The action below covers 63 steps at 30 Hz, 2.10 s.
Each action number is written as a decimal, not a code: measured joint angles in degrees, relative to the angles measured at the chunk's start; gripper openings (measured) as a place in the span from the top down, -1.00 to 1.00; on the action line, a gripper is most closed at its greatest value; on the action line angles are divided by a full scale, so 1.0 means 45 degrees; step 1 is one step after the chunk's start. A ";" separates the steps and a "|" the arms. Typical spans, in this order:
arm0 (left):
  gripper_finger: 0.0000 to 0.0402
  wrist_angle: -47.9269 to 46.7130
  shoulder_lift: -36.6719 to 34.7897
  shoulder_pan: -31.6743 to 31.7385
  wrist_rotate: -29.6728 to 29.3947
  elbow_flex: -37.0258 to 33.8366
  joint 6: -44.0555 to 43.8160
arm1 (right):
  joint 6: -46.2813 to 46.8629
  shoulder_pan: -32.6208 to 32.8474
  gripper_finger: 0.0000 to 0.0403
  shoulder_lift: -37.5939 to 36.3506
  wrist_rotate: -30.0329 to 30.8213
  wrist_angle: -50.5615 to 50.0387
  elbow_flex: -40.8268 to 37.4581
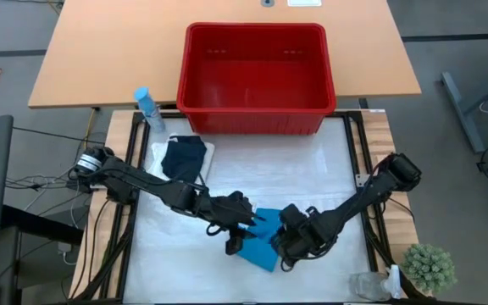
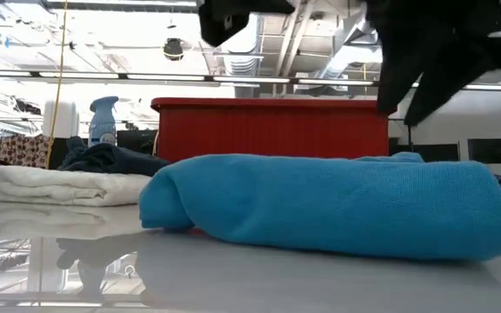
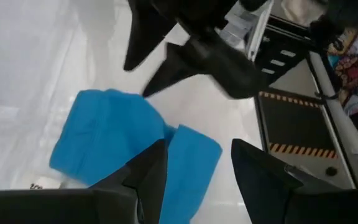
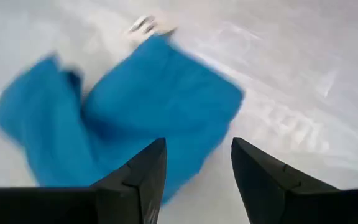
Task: Fold Laundry from Bin
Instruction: Fold the blue shorts
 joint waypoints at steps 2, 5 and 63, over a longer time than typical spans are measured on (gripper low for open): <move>0.16 0.0156 -0.0127 0.0122 0.0110 -0.0005 -0.0225 | 0.1276 -0.0170 -0.03 -0.0022 0.0000 0.0282 -0.0401; 0.16 0.0877 -0.0302 0.0192 0.0795 0.0000 -0.0428 | 0.1946 -0.0382 -0.08 -0.0017 -0.0574 0.1435 -0.1235; 0.16 -0.4001 -0.7460 -0.0346 -0.2345 0.0005 -0.0659 | -0.8861 -0.5660 0.13 0.4438 -0.7825 0.7007 0.3183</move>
